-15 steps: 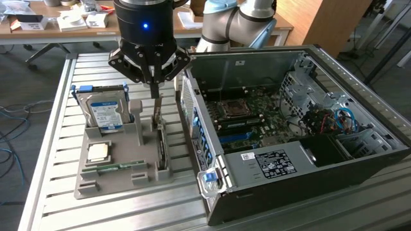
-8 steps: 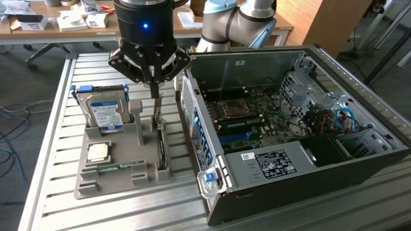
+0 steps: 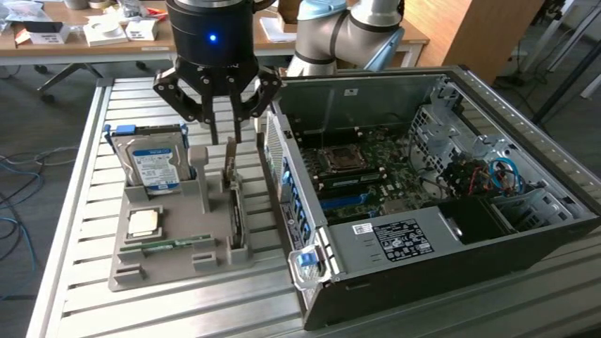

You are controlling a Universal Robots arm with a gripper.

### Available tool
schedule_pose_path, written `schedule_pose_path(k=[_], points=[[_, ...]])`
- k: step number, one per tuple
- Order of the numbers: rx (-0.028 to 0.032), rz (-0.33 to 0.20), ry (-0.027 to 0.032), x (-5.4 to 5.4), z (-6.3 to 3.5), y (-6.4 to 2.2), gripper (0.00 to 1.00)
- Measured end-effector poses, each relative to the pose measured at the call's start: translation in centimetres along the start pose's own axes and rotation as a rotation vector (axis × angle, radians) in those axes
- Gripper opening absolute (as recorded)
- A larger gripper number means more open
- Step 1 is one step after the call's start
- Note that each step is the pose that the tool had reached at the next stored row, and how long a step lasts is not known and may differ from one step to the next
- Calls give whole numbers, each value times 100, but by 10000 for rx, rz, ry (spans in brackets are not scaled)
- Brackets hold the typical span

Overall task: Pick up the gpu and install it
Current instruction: 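Pick up the gpu and move the gpu toward the slot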

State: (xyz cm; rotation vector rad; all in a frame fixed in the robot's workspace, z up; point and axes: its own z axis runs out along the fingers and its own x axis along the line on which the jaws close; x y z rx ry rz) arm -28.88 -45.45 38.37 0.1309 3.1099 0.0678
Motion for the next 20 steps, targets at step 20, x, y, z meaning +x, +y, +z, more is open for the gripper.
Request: schedule_pose_path(k=[20], points=[[-1,0,0,7,251,-11,41]])
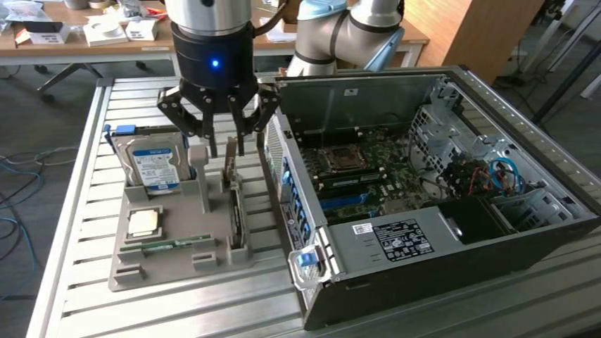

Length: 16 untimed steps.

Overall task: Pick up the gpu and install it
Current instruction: 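Pick up the gpu and move the gpu toward the slot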

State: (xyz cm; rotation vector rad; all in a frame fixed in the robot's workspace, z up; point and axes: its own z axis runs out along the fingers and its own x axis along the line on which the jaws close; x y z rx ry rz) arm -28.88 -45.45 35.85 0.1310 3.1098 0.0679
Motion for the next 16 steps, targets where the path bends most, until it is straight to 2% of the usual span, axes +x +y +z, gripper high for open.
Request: schedule_pose_path(k=[16], points=[[0,0,0,8,291,-13,41]])
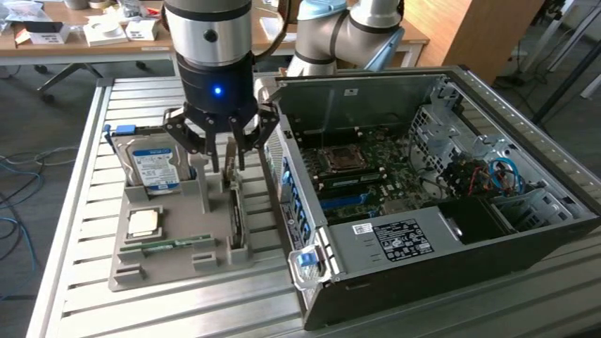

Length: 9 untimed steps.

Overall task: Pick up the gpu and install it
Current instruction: 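Pick up the gpu and move the gpu toward the slot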

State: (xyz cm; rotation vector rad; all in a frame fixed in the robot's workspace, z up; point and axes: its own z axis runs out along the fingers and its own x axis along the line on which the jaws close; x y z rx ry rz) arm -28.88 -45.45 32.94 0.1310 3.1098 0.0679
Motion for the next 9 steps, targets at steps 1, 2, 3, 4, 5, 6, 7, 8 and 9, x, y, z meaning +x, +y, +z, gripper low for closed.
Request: schedule_pose_path(k=[1,2,3,4,5,6,7,8,9], points=[[0,0,0,0,18,-1,41],[1,0,1,1,36,-1,41],[0,0,0,1,54,-2,41],[0,0,0,2,73,-3,41],[0,0,0,2,91,-4,41],[0,0,1,3,109,-5,41],[0,0,1,3,127,-6,41],[1,0,1,4,144,-7,41],[1,0,0,4,162,-7,41]])
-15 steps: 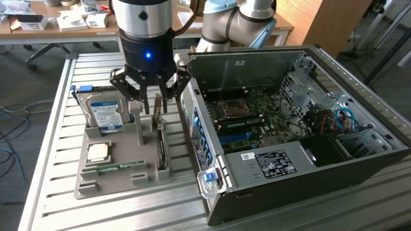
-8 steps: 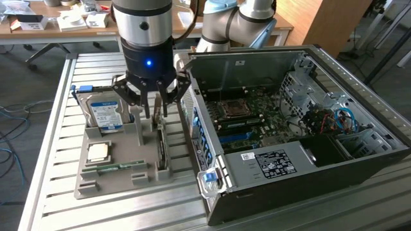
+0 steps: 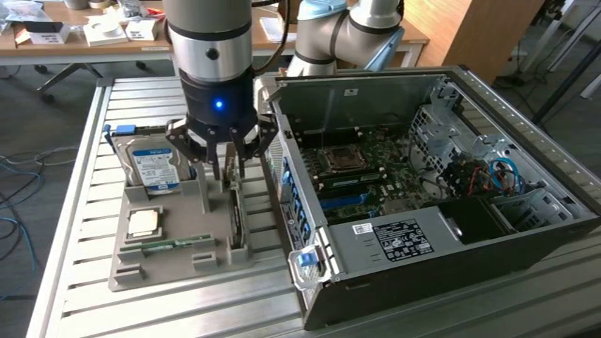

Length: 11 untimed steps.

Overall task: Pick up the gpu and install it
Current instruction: 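Pick up the gpu and move the gpu toward the slot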

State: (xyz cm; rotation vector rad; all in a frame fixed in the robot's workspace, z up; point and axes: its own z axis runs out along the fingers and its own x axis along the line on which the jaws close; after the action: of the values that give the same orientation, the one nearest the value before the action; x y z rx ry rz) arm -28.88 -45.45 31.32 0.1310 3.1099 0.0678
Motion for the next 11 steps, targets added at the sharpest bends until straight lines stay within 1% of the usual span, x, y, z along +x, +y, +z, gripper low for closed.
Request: schedule_pose_path(k=[11], points=[[0,0,0,5,196,-9,41]])
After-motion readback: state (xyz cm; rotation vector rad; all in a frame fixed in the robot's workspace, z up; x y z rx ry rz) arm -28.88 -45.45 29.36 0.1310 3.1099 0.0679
